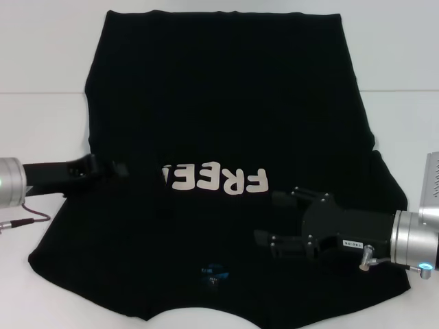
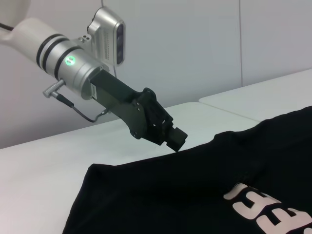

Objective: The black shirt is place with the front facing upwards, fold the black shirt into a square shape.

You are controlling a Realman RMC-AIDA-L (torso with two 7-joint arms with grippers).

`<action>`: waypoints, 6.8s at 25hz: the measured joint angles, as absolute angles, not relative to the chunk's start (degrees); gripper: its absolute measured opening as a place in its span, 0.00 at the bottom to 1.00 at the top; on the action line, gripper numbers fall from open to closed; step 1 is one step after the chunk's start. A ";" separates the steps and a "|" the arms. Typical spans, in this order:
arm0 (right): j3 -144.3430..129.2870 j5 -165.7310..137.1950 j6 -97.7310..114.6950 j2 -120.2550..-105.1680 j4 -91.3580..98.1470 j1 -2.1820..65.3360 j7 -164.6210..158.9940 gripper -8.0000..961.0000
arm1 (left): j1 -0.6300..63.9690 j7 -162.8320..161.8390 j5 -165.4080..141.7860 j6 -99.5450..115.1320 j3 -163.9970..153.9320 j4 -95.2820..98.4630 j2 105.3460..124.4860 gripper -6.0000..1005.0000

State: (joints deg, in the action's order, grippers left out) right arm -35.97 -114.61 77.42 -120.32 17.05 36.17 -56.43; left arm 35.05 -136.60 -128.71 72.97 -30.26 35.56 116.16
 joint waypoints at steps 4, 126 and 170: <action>-35.99 -114.61 77.42 -120.32 17.04 36.21 -56.42 0.95 | 33.00 -133.69 -123.63 72.51 -28.82 35.52 116.17 0.19; -45.48 -155.80 70.54 -111.53 33.06 48.35 -149.10 0.83 | 20.24 -76.28 -117.40 98.61 -29.44 42.80 120.32 0.95; -43.09 -155.17 73.81 -109.74 38.65 46.08 -148.69 0.05 | 20.13 -77.70 -118.57 97.75 -29.50 42.80 120.62 0.95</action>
State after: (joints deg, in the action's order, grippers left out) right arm -43.09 -155.17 73.81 -109.74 38.65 46.08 -148.69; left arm 20.13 -77.70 -118.57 97.75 -29.50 42.80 120.62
